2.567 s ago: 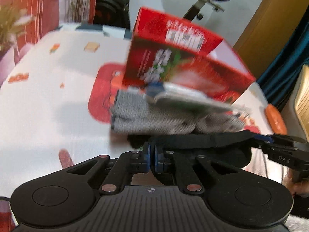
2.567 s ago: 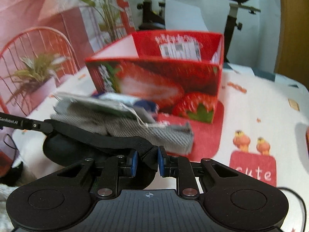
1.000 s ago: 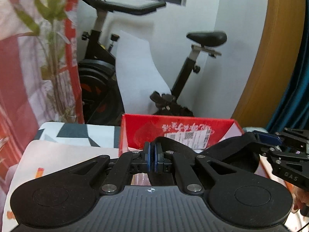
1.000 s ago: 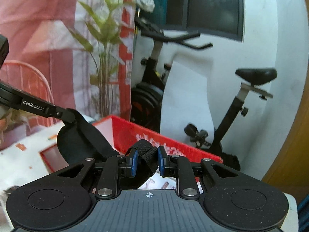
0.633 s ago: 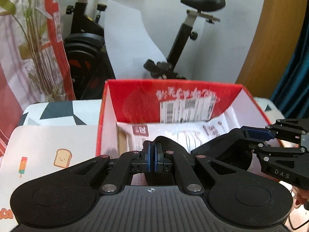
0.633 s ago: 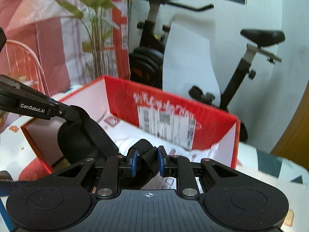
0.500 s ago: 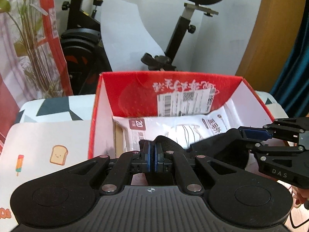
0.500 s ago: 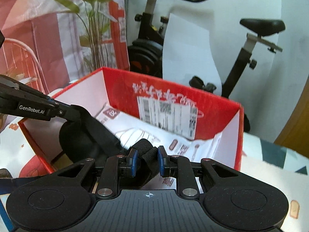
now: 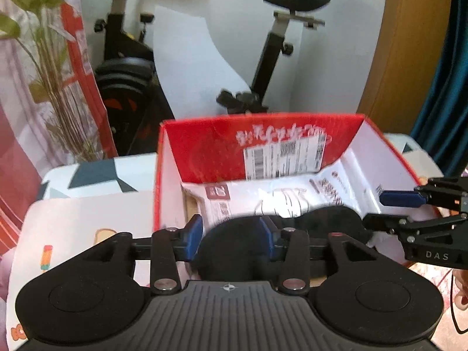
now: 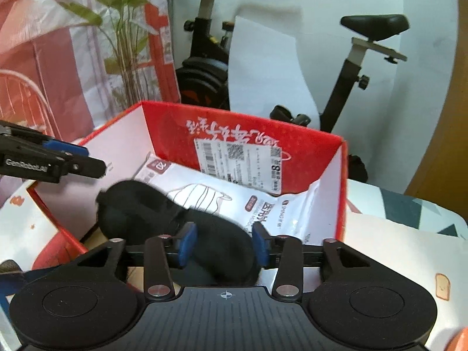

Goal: Organize soft objects
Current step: 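Open the right gripper to release the eye mask in the box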

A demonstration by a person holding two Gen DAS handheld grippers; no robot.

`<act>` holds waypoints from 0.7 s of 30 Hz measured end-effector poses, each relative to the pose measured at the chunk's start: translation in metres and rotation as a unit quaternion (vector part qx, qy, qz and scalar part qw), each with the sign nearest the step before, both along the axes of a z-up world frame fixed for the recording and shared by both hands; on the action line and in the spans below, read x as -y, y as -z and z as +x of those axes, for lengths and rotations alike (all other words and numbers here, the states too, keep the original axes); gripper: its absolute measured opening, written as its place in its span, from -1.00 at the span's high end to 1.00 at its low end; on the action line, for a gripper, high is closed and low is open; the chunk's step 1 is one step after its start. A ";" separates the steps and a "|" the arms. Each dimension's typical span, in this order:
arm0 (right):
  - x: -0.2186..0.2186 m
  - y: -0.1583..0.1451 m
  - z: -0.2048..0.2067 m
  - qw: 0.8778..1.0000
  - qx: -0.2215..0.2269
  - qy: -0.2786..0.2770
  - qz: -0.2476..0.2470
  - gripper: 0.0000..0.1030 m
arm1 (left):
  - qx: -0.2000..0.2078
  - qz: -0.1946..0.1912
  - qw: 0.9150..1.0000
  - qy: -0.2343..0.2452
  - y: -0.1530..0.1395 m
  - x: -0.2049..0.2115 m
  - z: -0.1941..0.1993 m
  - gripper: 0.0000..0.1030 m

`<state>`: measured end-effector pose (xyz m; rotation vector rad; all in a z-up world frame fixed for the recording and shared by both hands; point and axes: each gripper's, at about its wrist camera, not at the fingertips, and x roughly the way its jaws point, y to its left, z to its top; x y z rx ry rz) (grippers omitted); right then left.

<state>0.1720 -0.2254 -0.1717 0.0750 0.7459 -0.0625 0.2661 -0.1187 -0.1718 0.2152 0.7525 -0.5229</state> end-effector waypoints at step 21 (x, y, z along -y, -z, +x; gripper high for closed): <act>-0.029 -0.028 -0.110 0.995 0.083 0.026 0.041 0.13 | 0.041 -0.064 0.993 -0.095 -0.012 -0.081 -0.118 0.14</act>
